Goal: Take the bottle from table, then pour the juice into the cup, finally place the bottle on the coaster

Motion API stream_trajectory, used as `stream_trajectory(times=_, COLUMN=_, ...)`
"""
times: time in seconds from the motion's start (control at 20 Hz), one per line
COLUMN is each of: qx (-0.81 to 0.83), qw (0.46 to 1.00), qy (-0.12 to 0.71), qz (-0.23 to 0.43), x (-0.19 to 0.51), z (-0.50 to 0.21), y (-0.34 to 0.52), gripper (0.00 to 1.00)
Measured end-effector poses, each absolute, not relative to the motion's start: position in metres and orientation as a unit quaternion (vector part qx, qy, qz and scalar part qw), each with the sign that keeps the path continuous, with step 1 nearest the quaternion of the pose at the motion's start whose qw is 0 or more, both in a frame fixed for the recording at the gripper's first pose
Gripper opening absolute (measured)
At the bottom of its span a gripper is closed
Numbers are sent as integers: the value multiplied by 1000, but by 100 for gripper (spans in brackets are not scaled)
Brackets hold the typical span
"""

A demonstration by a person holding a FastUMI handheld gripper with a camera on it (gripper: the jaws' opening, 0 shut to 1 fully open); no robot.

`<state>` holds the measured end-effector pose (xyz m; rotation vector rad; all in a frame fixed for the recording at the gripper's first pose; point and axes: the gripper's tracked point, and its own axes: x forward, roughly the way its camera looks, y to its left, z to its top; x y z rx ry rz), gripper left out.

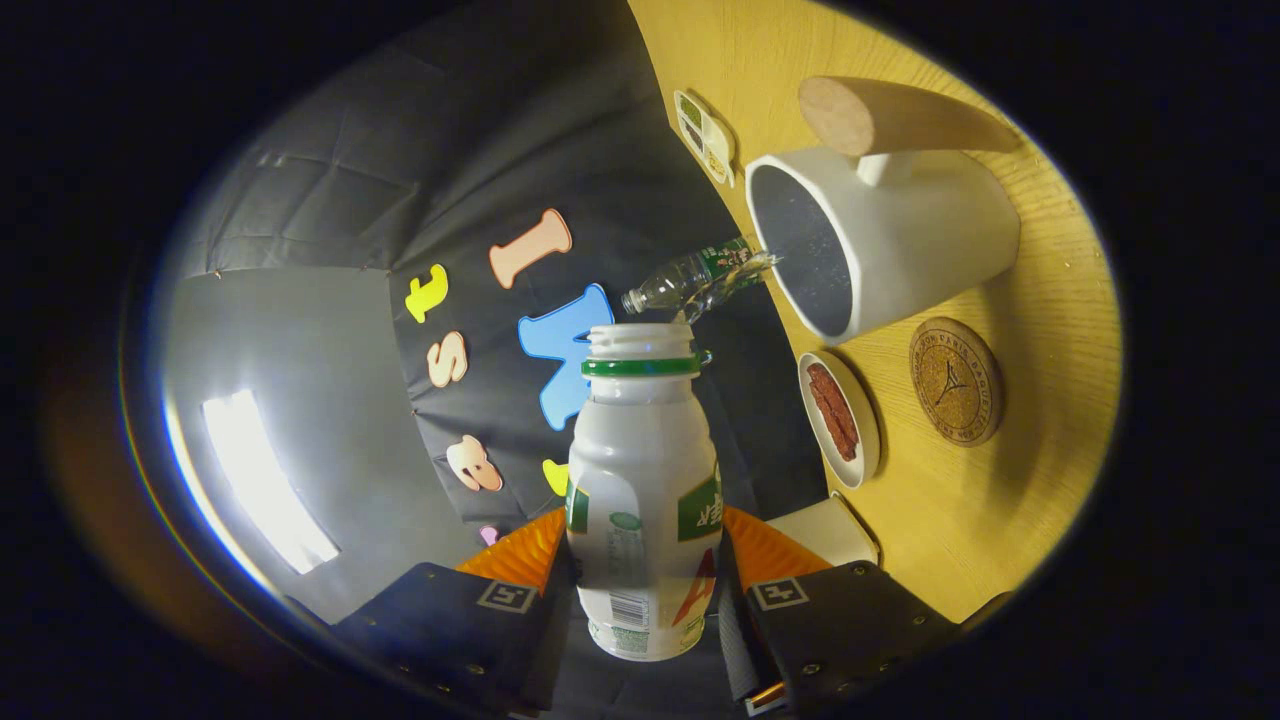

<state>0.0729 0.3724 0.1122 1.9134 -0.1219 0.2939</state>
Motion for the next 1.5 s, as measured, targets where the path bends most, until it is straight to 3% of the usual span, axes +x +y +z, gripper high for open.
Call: stream_trajectory(times=1.5, qx=842, qw=523, qy=-68, qz=116, x=81, z=106, y=360, gripper=63)
